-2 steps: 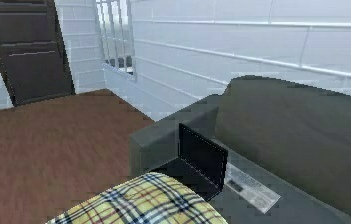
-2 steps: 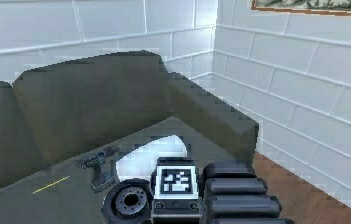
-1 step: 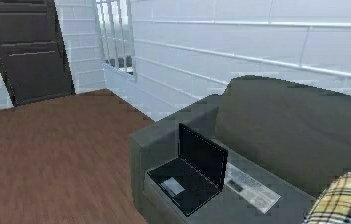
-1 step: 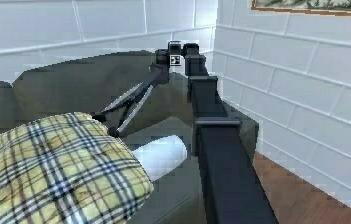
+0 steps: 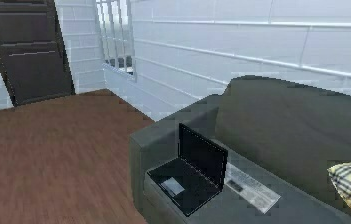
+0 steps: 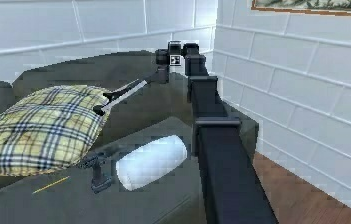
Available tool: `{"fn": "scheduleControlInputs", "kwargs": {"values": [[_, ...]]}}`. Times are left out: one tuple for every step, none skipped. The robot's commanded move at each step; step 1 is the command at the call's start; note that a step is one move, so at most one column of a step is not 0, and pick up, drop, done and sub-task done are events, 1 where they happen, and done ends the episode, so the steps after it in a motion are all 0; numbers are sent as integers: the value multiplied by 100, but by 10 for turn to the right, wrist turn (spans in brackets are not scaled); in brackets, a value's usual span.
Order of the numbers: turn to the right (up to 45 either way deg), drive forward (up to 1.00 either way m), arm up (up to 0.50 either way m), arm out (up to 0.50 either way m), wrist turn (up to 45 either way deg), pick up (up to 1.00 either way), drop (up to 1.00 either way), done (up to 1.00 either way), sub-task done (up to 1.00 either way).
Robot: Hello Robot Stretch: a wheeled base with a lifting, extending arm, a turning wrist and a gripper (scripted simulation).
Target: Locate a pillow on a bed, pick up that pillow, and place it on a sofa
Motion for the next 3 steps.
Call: {"fn": "scheduleControlInputs", "kwargs": {"values": [[0,0,-24,0,0,0,0,0,0],[0,0,-32,0,0,0,0,0,0],[0,0,0,0,0,0,100,0,0]]}}
